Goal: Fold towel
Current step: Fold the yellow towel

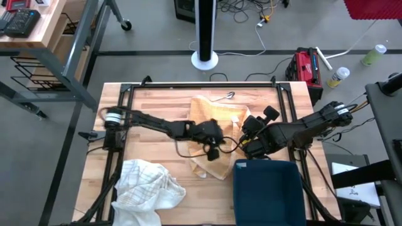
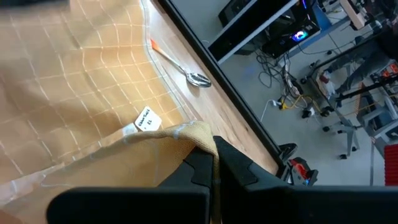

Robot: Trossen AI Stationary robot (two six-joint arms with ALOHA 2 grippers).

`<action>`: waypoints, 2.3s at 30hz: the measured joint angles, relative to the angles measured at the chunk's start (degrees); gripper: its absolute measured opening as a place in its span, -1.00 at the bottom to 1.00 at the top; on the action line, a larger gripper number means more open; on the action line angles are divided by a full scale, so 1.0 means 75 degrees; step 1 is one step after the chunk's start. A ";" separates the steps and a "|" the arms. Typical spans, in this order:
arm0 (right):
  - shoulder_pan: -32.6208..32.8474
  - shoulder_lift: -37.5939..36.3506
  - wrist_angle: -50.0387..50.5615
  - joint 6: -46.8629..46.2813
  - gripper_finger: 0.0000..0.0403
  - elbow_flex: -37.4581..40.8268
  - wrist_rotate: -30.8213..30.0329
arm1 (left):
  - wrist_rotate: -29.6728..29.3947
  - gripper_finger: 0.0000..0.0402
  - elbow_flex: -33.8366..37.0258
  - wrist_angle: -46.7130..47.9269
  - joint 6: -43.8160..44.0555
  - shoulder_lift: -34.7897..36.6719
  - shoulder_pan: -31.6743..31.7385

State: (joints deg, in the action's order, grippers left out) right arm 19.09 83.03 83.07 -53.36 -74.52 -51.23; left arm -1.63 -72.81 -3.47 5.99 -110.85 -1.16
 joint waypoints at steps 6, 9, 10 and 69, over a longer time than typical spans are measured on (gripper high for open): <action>0.0000 0.0002 -0.0489 0.0278 -1.00 0.0000 -0.0378 | 0.0121 -0.99 0.0859 0.0100 -0.0051 0.1386 -0.0032; 0.0000 0.0002 -0.0815 0.0547 -1.00 -0.0047 -0.0737 | 0.0225 -1.00 0.1542 -0.0364 0.0569 0.1667 -0.0036; 0.0000 0.0002 -0.0927 0.0688 -1.00 -0.0122 -0.0872 | 0.0230 -1.00 0.1798 -0.0449 0.0682 0.1713 -0.0036; 0.0052 -0.0543 -0.6309 0.6703 -1.00 -0.0510 -0.0442 | 0.2432 -0.39 0.4275 -0.2899 -0.0473 0.2414 -0.0142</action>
State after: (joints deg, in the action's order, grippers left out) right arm 19.48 78.96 35.75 -3.09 -78.35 -54.54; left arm 16.61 -40.75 -25.21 2.44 -92.75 -2.22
